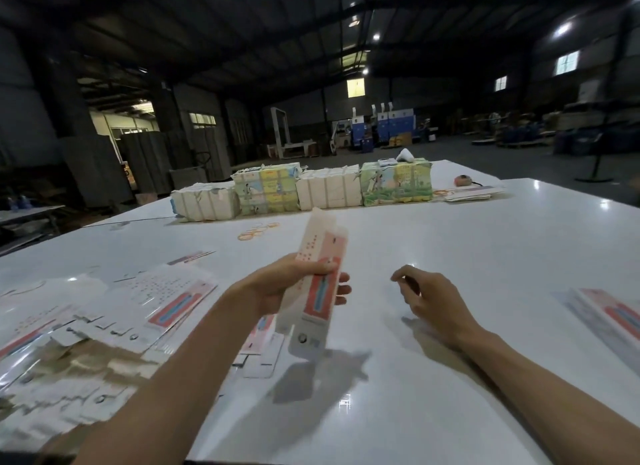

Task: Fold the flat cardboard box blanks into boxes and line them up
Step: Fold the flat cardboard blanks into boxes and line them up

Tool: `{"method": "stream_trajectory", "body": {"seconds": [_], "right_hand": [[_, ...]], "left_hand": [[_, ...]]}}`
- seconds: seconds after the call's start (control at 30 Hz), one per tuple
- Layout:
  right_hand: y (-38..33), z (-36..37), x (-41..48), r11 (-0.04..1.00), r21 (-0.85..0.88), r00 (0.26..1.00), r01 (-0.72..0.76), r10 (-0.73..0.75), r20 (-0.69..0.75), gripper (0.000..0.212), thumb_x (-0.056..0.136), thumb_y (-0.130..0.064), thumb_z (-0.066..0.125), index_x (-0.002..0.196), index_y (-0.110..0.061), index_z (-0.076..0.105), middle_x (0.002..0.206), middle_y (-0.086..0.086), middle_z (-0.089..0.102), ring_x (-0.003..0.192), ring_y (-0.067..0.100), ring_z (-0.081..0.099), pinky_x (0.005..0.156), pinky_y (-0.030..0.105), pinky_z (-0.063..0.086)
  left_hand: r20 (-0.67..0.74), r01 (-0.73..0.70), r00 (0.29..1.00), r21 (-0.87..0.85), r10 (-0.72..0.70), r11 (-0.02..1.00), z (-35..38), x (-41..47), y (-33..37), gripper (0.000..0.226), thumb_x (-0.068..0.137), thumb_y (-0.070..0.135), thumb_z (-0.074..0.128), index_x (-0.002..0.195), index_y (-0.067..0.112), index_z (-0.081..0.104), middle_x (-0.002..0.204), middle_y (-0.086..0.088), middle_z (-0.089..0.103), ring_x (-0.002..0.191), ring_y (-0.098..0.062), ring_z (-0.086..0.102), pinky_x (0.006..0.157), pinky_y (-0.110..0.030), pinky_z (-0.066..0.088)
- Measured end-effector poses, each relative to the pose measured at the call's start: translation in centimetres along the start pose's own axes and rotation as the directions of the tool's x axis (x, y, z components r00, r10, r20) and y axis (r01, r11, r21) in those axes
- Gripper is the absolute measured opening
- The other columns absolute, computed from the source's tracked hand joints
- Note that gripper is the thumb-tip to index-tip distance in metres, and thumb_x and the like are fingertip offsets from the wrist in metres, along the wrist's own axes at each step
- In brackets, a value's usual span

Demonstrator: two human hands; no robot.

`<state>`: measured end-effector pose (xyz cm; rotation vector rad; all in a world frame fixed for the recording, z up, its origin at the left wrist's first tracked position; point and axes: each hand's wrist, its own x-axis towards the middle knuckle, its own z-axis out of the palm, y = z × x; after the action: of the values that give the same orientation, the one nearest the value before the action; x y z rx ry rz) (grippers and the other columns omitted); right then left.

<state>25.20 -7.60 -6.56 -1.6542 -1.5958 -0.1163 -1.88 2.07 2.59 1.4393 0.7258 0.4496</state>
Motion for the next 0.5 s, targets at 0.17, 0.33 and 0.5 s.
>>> {"method": "stream_trajectory", "body": {"seconds": [0.17, 0.33, 0.5], "right_hand": [[-0.3, -0.7, 0.1, 0.99, 0.106, 0.972, 0.091, -0.065, -0.224, 0.02, 0.104, -0.007, 0.059, 0.121, -0.013, 0.067, 0.082, -0.021, 0.06, 0.072, 0.001, 0.063, 0.066, 0.009, 0.048], [0.2, -0.6, 0.7, 0.991, 0.064, 0.958, 0.114, -0.093, -0.271, 0.03, 0.106, -0.021, 0.059, 0.136, -0.018, 0.059, 0.12, -0.003, 0.057, 0.108, 0.01, 0.055, 0.087, 0.022, 0.055], [0.2, -0.5, 0.8, 0.99, -0.03, 0.983, 0.138, -0.141, -0.115, 0.037, 0.108, -0.036, 0.052, 0.138, -0.017, 0.064, 0.13, -0.003, 0.054, 0.127, 0.014, 0.044, 0.101, 0.034, 0.049]], "left_hand": [[0.01, -0.007, 1.0, -0.2, 0.009, 0.98, 7.1, 5.2, -4.2, 0.065, 0.1, 0.061, 0.055, 0.13, 0.006, 0.069, 0.097, -0.013, 0.076, 0.083, -0.029, 0.076, 0.074, -0.039, 0.063], [0.041, -0.049, 0.997, -0.364, 0.069, 0.93, 9.7, 7.3, -7.4, 0.086, 0.097, 0.084, 0.029, 0.125, 0.018, 0.076, 0.118, -0.022, 0.072, 0.089, -0.034, 0.072, 0.081, -0.045, 0.061], [0.06, -0.103, 0.988, -0.426, 0.142, 0.899, 10.0, 7.1, -8.3, 0.072, 0.102, 0.075, 0.032, 0.111, 0.019, 0.078, 0.106, -0.023, 0.07, 0.084, -0.036, 0.071, 0.076, -0.045, 0.061]]}}
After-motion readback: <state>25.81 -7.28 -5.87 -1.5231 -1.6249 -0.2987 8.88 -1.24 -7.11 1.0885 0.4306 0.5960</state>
